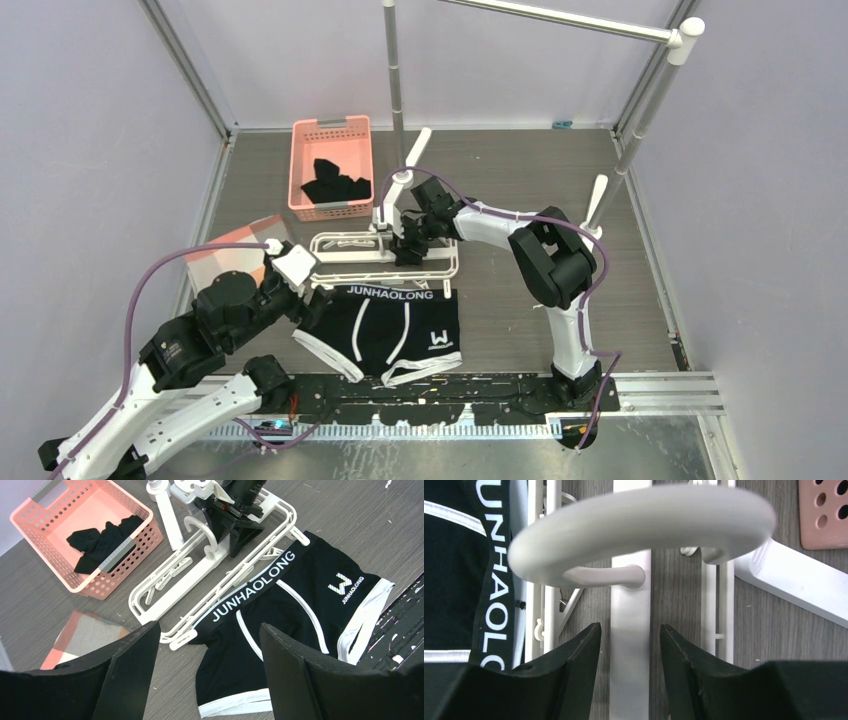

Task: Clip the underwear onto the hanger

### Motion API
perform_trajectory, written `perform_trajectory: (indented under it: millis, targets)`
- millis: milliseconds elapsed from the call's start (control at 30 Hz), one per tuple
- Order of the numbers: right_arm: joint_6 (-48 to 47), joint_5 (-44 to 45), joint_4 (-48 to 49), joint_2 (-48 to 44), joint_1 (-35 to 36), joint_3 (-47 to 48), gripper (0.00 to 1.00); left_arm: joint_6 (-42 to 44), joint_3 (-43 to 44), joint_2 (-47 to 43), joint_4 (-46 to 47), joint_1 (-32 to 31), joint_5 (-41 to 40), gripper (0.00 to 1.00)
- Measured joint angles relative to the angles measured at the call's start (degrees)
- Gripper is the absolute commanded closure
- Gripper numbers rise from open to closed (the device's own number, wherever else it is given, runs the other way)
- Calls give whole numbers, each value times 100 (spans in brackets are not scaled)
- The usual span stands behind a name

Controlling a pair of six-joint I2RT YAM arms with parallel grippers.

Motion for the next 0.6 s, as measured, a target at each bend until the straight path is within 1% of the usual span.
perform_trajectory:
  millis: [200, 433, 467, 600]
  targets:
    - [15, -17, -87, 37, 0, 83, 71, 0, 0, -2, -46, 0, 0, 26]
    - [20, -13, -98, 37, 0, 85, 96, 0, 0, -63, -114, 0, -9, 26]
    - [11, -11, -103, 35, 0, 85, 99, 2, 2, -70, -116, 0, -9, 26]
    - [-55, 33, -256, -61, -11, 83, 99, 0, 24, -105, -133, 0, -39, 26]
